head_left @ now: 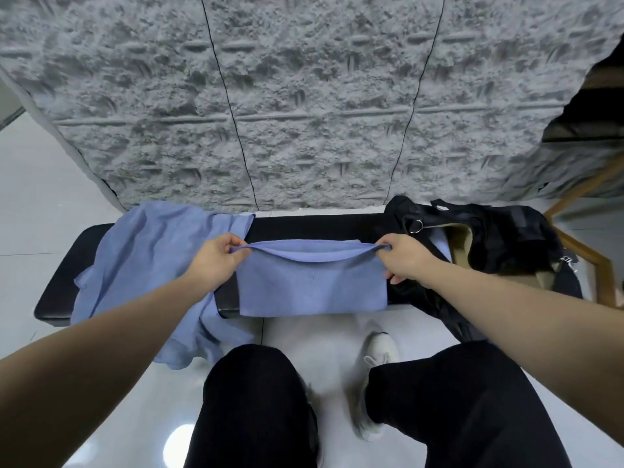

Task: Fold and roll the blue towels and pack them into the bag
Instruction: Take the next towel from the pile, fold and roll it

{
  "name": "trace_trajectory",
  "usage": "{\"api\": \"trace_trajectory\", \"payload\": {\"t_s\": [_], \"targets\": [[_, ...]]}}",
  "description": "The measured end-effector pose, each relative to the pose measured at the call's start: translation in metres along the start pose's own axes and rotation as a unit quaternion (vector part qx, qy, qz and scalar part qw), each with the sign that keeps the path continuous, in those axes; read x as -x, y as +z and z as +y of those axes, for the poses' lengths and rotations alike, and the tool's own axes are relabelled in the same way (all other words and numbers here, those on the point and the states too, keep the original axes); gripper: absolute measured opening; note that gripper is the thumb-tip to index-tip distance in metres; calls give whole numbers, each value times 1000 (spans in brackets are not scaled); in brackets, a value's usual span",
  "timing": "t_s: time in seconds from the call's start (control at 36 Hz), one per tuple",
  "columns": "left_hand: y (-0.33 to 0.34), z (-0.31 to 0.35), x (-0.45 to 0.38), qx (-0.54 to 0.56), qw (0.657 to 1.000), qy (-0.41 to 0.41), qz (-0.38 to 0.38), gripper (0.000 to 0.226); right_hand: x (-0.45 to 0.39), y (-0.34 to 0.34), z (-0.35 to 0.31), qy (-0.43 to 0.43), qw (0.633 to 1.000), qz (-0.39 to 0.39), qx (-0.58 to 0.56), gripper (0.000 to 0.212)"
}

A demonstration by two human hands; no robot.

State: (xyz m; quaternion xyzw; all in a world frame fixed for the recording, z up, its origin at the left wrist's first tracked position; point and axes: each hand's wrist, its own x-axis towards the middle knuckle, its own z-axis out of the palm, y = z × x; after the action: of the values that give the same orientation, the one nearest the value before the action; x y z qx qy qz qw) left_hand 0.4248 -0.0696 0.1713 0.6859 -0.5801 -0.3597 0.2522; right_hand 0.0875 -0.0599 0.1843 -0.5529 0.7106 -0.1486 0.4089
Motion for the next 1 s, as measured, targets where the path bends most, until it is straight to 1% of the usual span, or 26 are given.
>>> {"api": "trace_trajectory", "payload": {"t_s": [0.11,0.14,0.25,0.39,0.5,0.61,0.69,0.78,0.81,0.86,0.92,0.94,1.0], "targets": [[16,-9,-27,-33,999,-11,4,19,-28,12,2,41,999,1,-8,26],[20,-12,-32,-37,999,-18,5,19,-34,14,3,50,999,1,-6,26],[36,-28,-56,-50,998,-48,-2,6,-56,24,7,84,996,-4,0,25],[50,-46,-77,-57,994,-88,5,11,-75,34,11,78,996,-4,47,14],[50,-50,-85,-142,987,-48,49,4,-83,37,10,74,997,-9,31,19],[54,-51,-89,-118,992,-47,1,10,-90,39,13,87,996,-12,7,16],[52,-52,-92,-109,993,-40,3,6,-92,42,17,85,996,-3,-10,21],[50,-55,-96,-92,995,-41,17,8,-91,44,21,92,995,22,0,26],[50,-55,-96,-89,995,-45,22,8,-91,45,21,95,995,25,2,23],[50,-53,-92,-111,992,-46,36,7,-91,46,22,99,995,16,16,6],[52,-51,-85,-162,984,-19,67,14,-89,48,21,101,994,7,33,16],[54,-49,-82,-169,982,10,81,16,-88,49,21,98,994,6,39,18],[60,-40,-74,-134,985,67,83,13,-87,52,22,82,996,11,37,15]]}}
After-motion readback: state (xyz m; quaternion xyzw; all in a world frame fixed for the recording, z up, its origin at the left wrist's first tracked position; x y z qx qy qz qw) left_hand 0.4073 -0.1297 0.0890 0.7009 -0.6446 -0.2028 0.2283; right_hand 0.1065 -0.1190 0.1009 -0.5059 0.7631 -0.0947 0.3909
